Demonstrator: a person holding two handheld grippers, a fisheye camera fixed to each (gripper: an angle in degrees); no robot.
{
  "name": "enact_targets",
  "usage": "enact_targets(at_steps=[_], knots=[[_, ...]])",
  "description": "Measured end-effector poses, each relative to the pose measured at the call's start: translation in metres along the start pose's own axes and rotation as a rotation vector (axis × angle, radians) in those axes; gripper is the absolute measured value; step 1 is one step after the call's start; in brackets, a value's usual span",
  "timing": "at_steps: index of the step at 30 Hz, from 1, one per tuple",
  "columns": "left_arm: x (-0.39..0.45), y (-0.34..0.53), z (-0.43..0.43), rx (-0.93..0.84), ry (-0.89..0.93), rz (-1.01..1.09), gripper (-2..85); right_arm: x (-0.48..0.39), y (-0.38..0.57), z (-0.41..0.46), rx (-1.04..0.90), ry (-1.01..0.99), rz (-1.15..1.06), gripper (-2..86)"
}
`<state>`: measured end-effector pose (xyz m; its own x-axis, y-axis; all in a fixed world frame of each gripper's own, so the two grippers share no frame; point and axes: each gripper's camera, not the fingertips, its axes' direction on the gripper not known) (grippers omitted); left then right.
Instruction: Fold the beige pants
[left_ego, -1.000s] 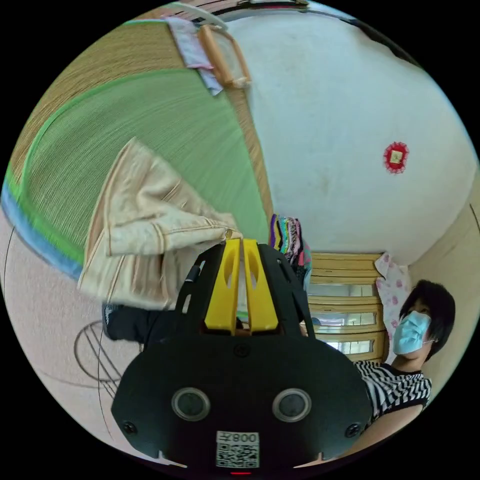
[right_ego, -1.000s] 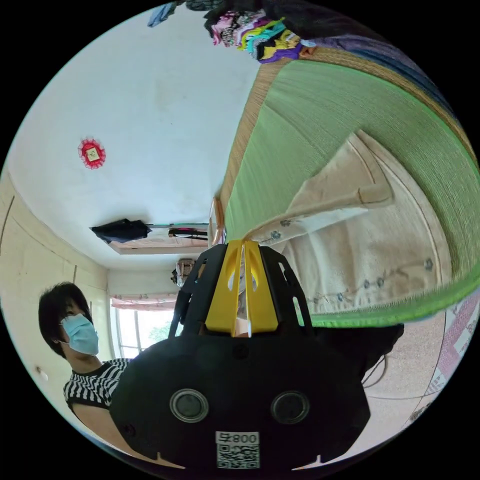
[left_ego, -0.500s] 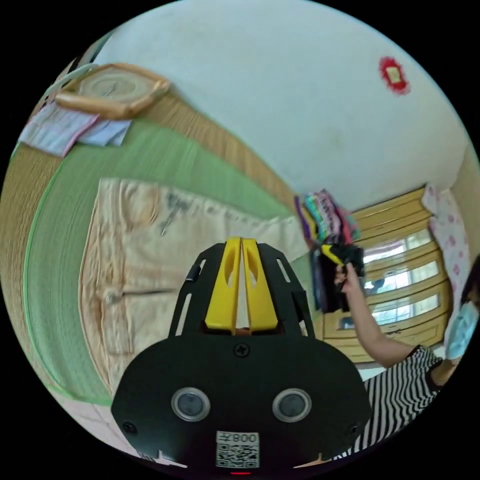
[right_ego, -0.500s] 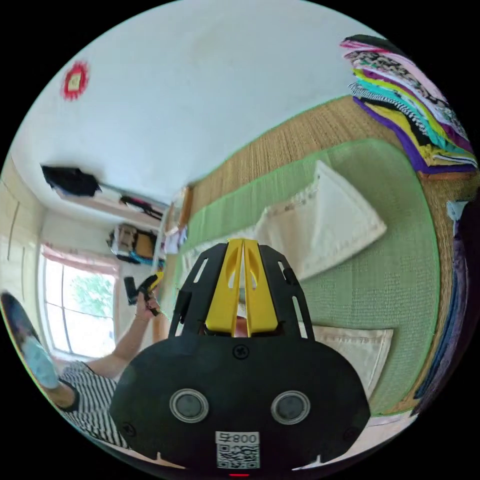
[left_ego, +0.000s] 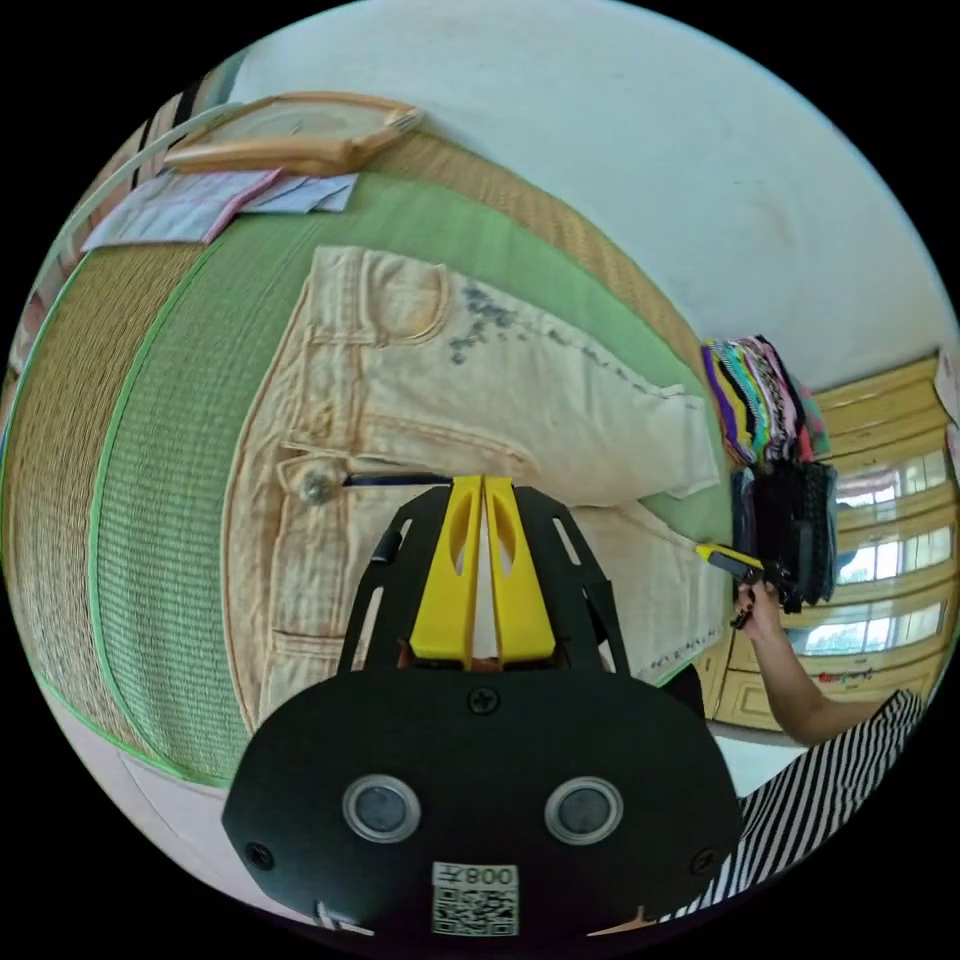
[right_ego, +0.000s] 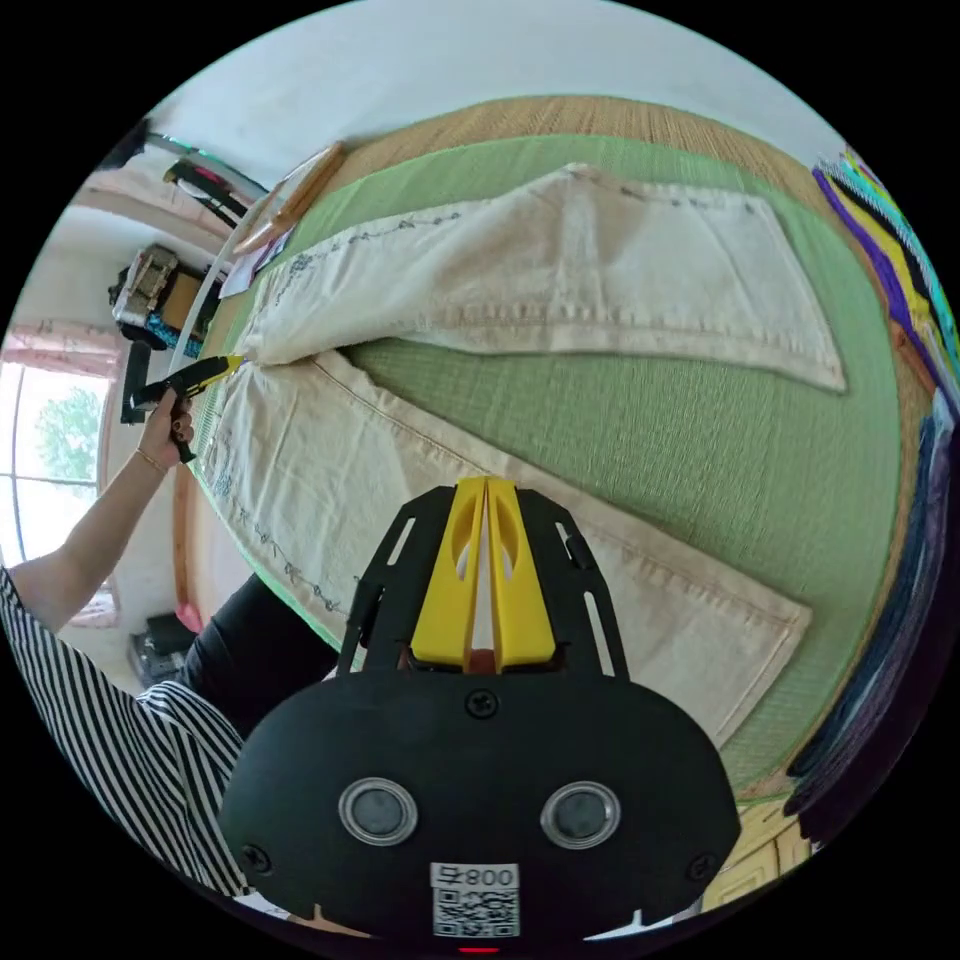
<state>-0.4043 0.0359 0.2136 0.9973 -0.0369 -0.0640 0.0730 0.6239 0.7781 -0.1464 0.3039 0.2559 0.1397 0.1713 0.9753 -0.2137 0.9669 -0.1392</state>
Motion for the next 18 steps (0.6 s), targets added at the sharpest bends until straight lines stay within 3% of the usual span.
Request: enact_targets(at_steps=[4,8,13,18], knots=[[0.033,-0.023,0.024,-0.020,-0.023,0.094,0.1,-0.033,-0.049,-0.014,0.101,0.085,-0.063,0.1],[0.050,-0.061,0.075,-0.146,-0.206,0.136,0.1,-0.046,-0.097,0.010,0.049,0.140,-0.078,0.0],[0.056,-0.099,0.093,-0.129,-0.214,0.146,0.0,-0.047,-0.107,0.021,0.014,0.116,-0.077,0.0],[0.057,-0.123,0.105,-0.070,-0.180,0.029,0.0,-0.053,-0.105,0.017,0.047,0.118,-0.056,0.0]])
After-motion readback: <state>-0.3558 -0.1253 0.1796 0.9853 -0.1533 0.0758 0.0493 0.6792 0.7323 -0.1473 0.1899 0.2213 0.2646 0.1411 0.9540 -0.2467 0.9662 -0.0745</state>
